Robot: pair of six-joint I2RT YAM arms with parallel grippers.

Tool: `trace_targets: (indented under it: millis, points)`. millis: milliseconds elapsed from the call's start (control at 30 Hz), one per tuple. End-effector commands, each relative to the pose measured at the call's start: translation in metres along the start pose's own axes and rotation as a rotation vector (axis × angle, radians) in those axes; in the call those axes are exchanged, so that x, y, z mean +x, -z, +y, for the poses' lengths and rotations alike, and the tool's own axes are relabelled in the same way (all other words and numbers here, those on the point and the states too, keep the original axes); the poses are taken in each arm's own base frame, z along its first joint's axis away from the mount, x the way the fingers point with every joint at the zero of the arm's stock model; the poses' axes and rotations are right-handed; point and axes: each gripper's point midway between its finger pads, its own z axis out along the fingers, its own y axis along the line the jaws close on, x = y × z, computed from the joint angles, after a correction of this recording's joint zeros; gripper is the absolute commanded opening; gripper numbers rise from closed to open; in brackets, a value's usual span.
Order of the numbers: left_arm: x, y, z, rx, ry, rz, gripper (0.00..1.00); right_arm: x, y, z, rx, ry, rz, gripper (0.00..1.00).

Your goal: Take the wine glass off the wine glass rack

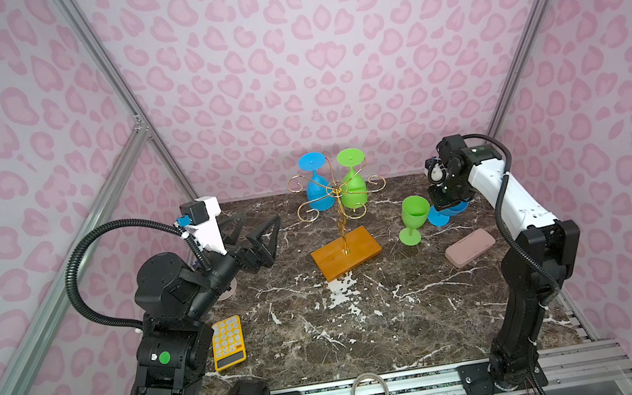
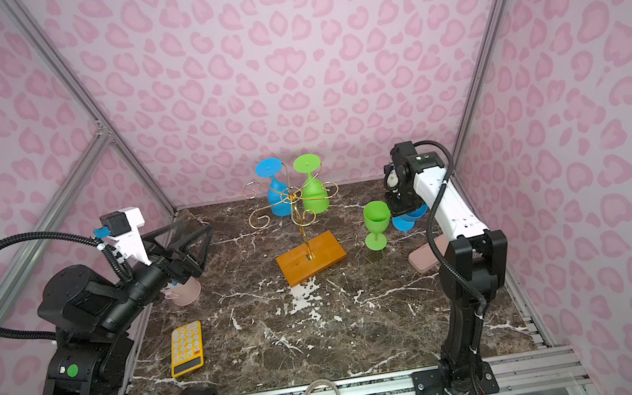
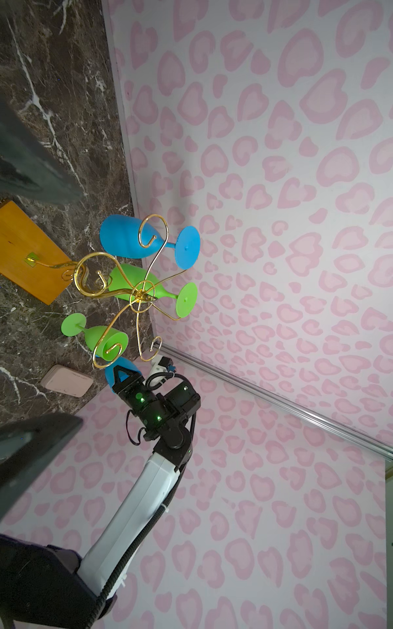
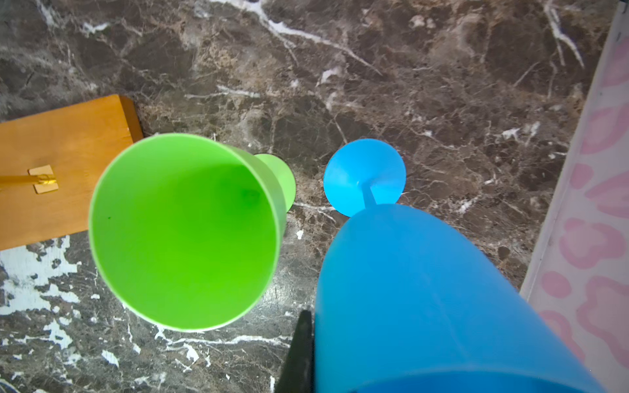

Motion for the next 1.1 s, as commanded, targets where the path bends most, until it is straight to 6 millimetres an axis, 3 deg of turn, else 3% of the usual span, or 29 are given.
trace_targets:
  millis: [0,233,1067]
  points:
    - [0.000,0.001,0.000,-0.002,-0.024,-0.004,0.97,0.010,-0.003,-0.009,0.038,0.005,0.050,0.00]
    - [0.002,0.001,-0.004,0.013,-0.031,0.006,0.97,0.024,-0.004,-0.011,0.059,0.009,0.096,0.00]
    - [0.000,0.004,-0.012,0.040,-0.030,0.012,0.97,0.031,-0.041,-0.011,-0.019,-0.036,0.174,0.00]
